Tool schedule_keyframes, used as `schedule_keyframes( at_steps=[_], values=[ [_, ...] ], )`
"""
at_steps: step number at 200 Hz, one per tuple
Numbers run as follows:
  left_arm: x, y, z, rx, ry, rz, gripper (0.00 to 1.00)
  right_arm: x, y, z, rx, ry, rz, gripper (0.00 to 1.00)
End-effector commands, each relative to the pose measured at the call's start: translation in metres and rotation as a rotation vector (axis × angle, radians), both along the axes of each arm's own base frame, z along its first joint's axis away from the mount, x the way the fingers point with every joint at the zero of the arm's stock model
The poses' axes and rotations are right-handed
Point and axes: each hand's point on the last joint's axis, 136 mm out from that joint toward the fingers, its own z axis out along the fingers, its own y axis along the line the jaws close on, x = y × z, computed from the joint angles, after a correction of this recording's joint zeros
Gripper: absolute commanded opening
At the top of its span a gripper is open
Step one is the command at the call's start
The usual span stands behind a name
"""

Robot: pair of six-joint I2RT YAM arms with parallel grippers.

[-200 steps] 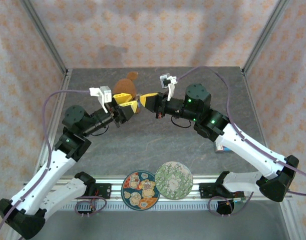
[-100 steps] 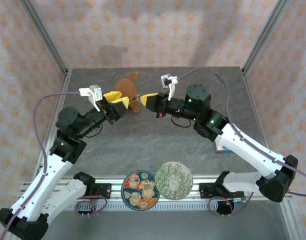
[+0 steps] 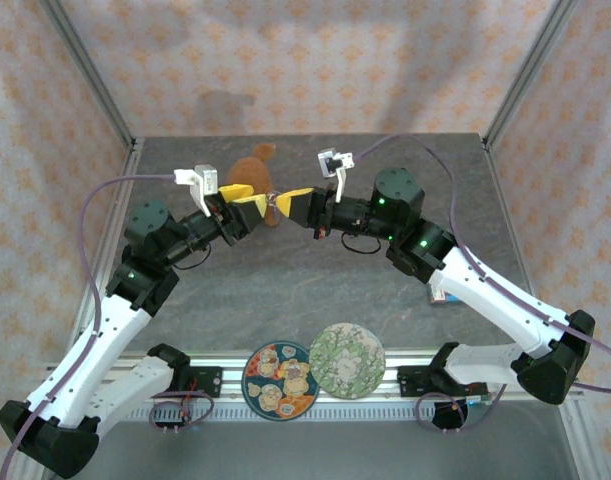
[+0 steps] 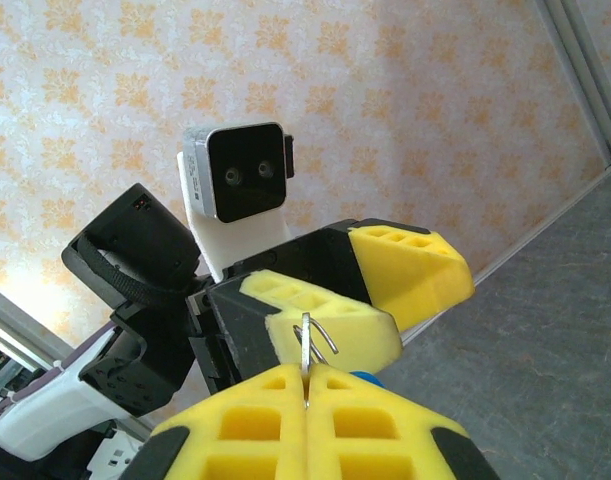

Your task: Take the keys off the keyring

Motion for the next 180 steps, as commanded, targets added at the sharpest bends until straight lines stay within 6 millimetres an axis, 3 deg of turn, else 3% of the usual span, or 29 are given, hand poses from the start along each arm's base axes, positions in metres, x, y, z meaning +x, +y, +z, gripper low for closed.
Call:
schedule_keyframes(
  at_steps=[1, 180],
  values=[
    [-0.01, -0.003, 0.021, -0.031, -0.048, -0.051, 0.57, -0.001, -0.003, 0.008, 0.016, -0.027, 0.0, 0.0],
    [-0.015, -0.012, 0.027, -0.067, -0.04, -0.138, 0.59, 0.009, -0.002, -0.004, -0.053, -0.023, -0.045, 0.0]
  ],
)
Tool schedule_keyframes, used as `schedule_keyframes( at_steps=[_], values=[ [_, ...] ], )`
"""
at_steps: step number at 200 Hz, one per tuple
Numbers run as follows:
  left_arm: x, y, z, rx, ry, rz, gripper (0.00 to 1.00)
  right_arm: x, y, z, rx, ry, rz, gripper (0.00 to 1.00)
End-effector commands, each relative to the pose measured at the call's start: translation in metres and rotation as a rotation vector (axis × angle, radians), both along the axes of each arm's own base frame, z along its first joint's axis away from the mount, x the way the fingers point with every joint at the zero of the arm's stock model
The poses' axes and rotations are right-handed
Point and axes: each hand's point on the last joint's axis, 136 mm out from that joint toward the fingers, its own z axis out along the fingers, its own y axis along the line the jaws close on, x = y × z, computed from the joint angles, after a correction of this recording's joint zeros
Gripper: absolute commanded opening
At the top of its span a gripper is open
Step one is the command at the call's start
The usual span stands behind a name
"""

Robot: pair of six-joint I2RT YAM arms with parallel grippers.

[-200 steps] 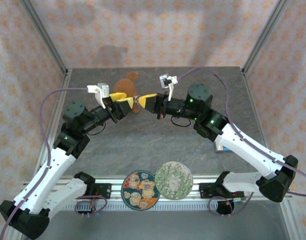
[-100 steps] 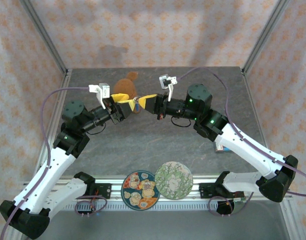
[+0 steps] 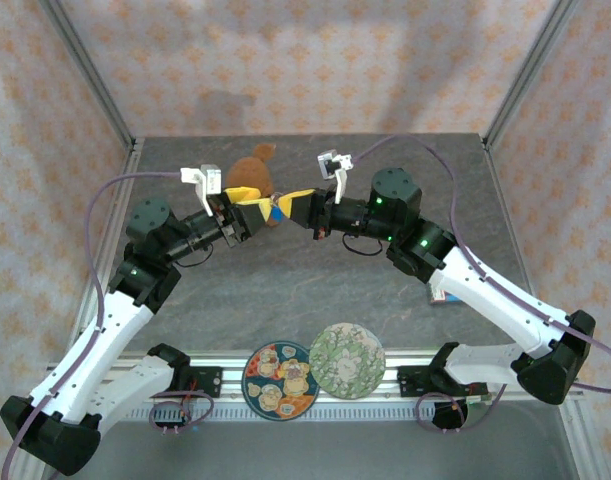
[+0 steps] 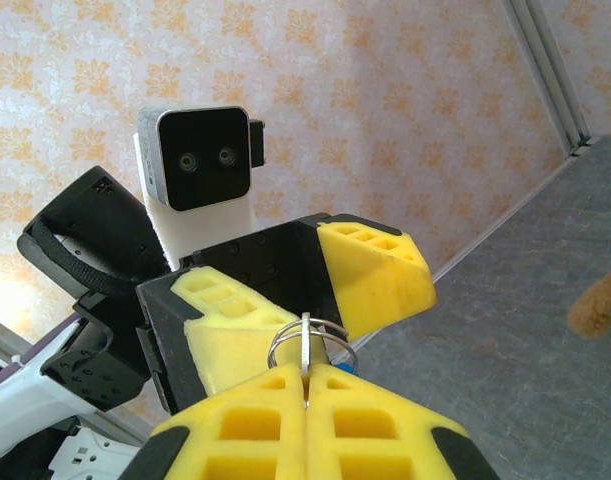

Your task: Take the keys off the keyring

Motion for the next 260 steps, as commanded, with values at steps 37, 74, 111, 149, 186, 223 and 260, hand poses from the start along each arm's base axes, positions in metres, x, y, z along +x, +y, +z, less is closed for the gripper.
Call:
schedule_keyframes(
  at_steps=[37, 74, 111, 149, 186, 223, 260],
  values=[
    [-0.006, 0.005, 0.025, -0.029, -0.081, 0.009, 0.61, 0.0, -0.003, 0.013, 0.016, -0.029, -0.006, 0.0],
    [0.0, 0.018, 0.019, -0.023, -0.068, 0.083, 0.65, -0.005, -0.006, 0.017, 0.029, -0.039, 0.012, 0.0],
    [0.003, 0.035, 0.023, -0.044, -0.081, 0.156, 0.85, -0.003, -0.012, 0.024, 0.067, -0.025, 0.041, 0.0],
    [0.003, 0.036, 0.033, -0.072, -0.074, 0.121, 0.87, 0.005, -0.02, 0.03, 0.139, 0.012, 0.111, 0.0],
    [-0.005, 0.019, 0.051, -0.174, -0.056, -0.082, 0.86, -0.002, -0.021, 0.038, 0.173, 0.022, 0.235, 0.0],
    [-0.013, 0.013, 0.065, -0.248, -0.072, -0.2, 0.86, -0.009, -0.017, 0.038, 0.158, 0.034, 0.319, 0.0],
    [-0.017, 0.01, 0.075, -0.338, -0.062, -0.326, 0.85, -0.014, -0.016, 0.042, 0.176, 0.041, 0.374, 0.0]
  ],
)
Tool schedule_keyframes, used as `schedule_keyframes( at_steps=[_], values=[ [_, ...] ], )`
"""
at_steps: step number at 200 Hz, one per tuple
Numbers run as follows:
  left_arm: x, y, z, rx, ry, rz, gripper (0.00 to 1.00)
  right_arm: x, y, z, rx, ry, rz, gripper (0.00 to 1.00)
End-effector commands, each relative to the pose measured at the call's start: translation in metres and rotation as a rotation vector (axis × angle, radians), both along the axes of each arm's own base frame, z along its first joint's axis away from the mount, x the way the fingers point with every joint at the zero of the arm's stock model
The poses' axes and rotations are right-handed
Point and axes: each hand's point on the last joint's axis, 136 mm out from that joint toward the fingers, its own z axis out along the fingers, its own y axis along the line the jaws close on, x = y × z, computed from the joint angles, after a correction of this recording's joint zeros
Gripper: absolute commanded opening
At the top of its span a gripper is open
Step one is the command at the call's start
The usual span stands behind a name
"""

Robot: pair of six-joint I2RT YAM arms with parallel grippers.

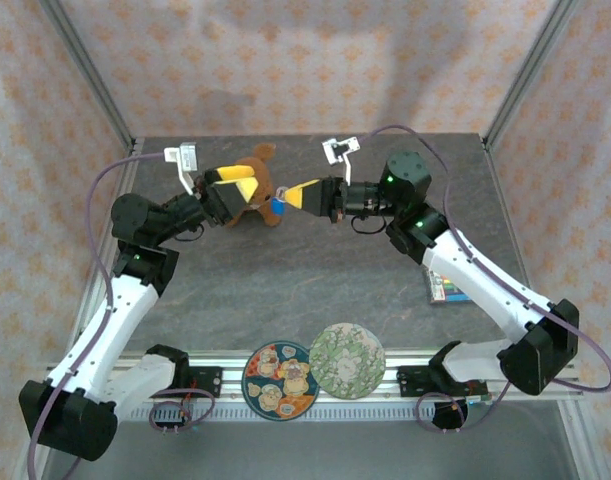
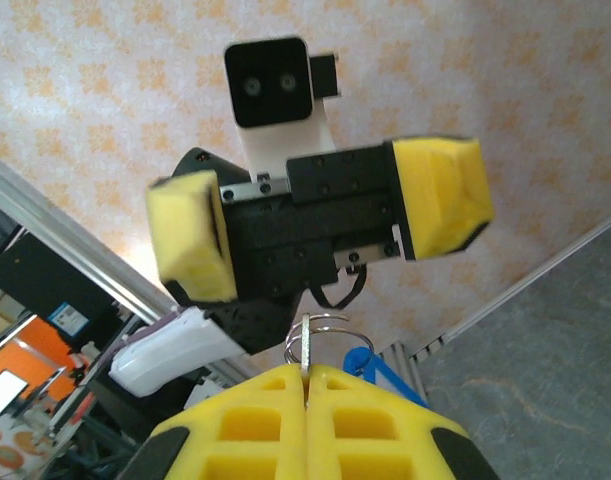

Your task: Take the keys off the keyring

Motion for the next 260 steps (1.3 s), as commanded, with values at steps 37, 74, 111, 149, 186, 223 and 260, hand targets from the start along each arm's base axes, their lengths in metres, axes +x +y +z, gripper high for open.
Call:
schedule_keyframes(
  at_steps=[37, 74, 111, 149, 186, 223, 260],
  values=[
    [-0.023, -0.008, 0.023, -0.121, -0.054, -0.242, 0.82, -0.021, -0.006, 0.041, 0.106, -0.076, 0.113, 0.0],
    [-0.023, -0.012, 0.019, -0.124, -0.032, -0.278, 0.82, -0.019, -0.002, 0.041, 0.106, -0.064, 0.131, 0.0],
    [-0.027, -0.019, 0.018, -0.134, -0.013, -0.336, 0.83, -0.013, 0.004, 0.038, 0.099, -0.052, 0.143, 0.0],
    [-0.031, -0.025, 0.014, -0.127, 0.005, -0.378, 0.82, -0.011, 0.01, 0.041, 0.106, -0.049, 0.163, 0.0],
    [-0.037, -0.03, 0.015, -0.119, 0.001, -0.404, 0.8, -0.008, 0.015, 0.038, 0.1, -0.04, 0.169, 0.0],
    [-0.043, -0.031, 0.018, -0.126, -0.006, -0.439, 0.7, -0.005, 0.017, 0.039, 0.101, -0.037, 0.174, 0.0],
    [-0.045, -0.03, 0.021, -0.131, -0.014, -0.45, 0.61, -0.003, 0.018, 0.036, 0.098, -0.025, 0.168, 0.0]
  ],
)
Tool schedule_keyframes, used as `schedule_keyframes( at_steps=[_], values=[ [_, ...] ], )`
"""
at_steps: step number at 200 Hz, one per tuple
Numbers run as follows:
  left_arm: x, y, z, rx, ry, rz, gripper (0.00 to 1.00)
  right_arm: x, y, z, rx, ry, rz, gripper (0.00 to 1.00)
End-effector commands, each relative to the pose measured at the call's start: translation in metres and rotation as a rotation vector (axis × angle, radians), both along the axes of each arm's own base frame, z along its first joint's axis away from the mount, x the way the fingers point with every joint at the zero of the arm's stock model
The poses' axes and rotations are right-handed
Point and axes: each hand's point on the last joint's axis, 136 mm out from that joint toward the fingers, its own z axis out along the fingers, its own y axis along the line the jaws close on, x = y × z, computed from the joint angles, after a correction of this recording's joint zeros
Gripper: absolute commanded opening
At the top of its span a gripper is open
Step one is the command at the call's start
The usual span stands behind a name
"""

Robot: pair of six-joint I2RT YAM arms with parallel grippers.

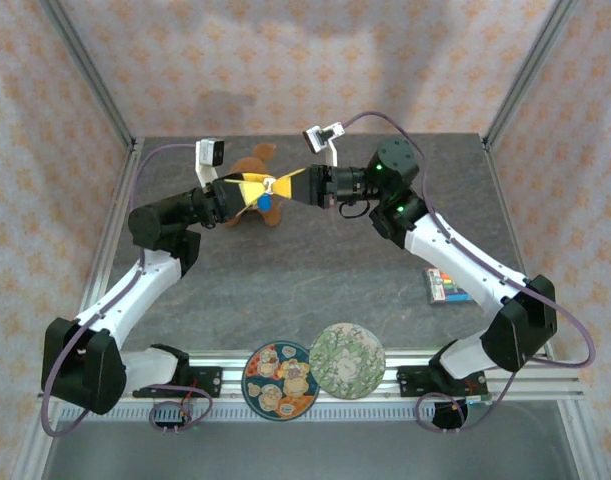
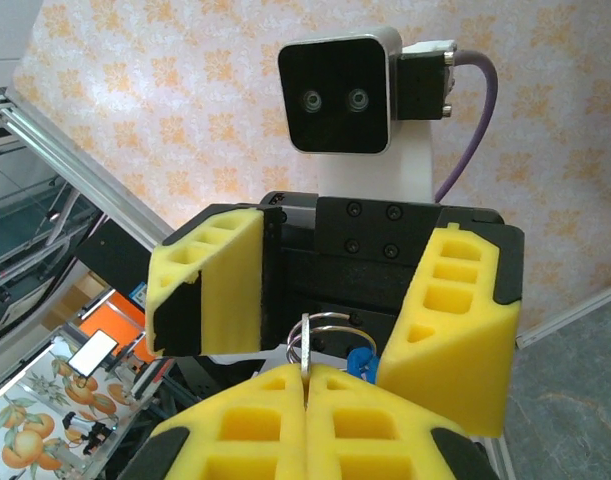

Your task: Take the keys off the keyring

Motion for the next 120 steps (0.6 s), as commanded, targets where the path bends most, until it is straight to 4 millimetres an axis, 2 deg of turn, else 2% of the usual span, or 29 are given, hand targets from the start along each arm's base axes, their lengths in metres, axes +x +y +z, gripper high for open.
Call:
schedule_keyframes(
  at_steps=[1, 84, 120],
  values=[
    [-0.0187, 0.0005, 0.0126, -0.006, -0.089, -0.035, 0.61, -0.0075, -0.0013, 0.0173, 0.04, -0.053, 0.02, 0.0],
    [-0.0197, 0.0009, 0.0155, -0.009, -0.098, -0.034, 0.48, -0.0049, -0.0063, 0.0143, 0.041, -0.042, -0.004, 0.0],
    [-0.0188, 0.0005, 0.0153, -0.007, -0.098, -0.035, 0.37, -0.0057, -0.0069, 0.0151, 0.041, -0.04, -0.003, 0.0]
  ],
)
